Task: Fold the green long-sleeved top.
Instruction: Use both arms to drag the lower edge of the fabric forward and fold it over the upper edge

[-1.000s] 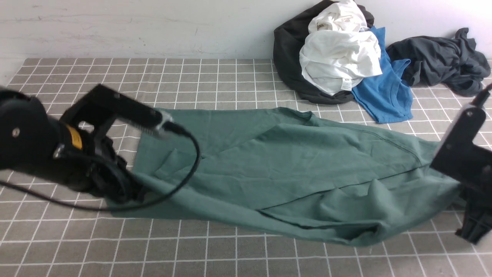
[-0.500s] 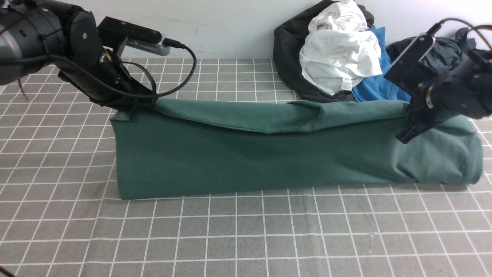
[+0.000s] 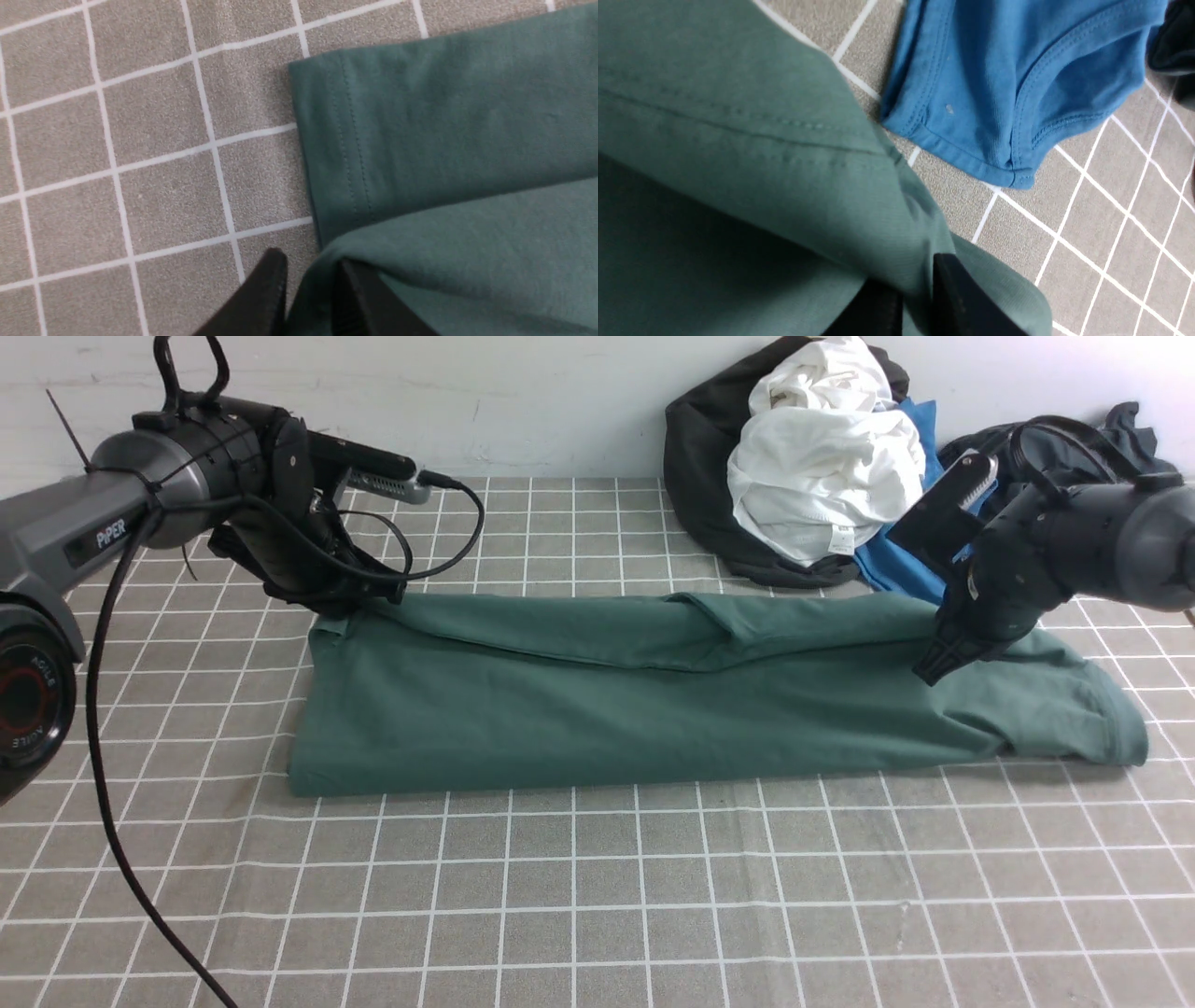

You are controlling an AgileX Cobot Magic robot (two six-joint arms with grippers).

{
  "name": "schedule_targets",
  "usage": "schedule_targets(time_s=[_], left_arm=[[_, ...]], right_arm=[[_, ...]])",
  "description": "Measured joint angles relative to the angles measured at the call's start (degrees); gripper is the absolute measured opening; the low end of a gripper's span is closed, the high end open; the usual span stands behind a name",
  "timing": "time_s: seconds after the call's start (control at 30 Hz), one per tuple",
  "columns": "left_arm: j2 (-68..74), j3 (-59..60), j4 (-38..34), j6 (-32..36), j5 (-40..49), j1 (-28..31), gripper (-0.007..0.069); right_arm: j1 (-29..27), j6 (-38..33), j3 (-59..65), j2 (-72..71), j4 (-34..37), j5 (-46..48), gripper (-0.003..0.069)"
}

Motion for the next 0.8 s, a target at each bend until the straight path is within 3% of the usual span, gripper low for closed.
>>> schedule_targets(time_s=[0.17, 0.33, 0.43, 0.53, 0.6, 0.63, 0.7, 0.8], left_arm=[[-1.23, -3.36, 0.59, -0.31, 4.28, 0.14, 0.0397], [-6.46, -4.46, 0.54, -0.23, 7.05, 0.14, 0.041], [-12.77, -4.59, -0.83, 2.27, 10.83, 0.14, 0.0328], [-18.34, -3.94, -5.4, 7.06, 14.3, 0.14, 0.0206], [-21.38, -2.37, -10.12, 9.94, 15.09, 0.14, 0.0136], [-23.83, -0.41, -15.05, 13.4, 15.18, 0.14, 0.0075], [-27.48, 3.94, -21.6, 18.25, 14.47, 0.07, 0.0024], [-32.77, 10.62, -30.41, 24.81, 12.5, -0.17, -0.0003]], right_arm=[[1.22, 0.17, -0.12, -2.45, 0.13, 4.38, 0.0258], [3.88, 0.22, -0.29, -6.24, -0.59, 8.95, 0.0296], [6.18, 0.22, -0.29, -9.43, 0.0, 12.14, 0.0298], [8.38, -1.37, -0.35, -11.24, 6.25, 12.1, 0.0255], [9.06, -4.5, -0.35, -11.3, 13.83, 10.83, 0.0194], [9.36, -8.07, -0.35, -10.7, 22.09, 9.74, 0.0133], [9.41, -15.94, -0.35, -8.64, 32.61, 7.83, 0.0041], [9.41, -26.23, -0.35, -3.4, 45.08, 2.62, -0.0001]])
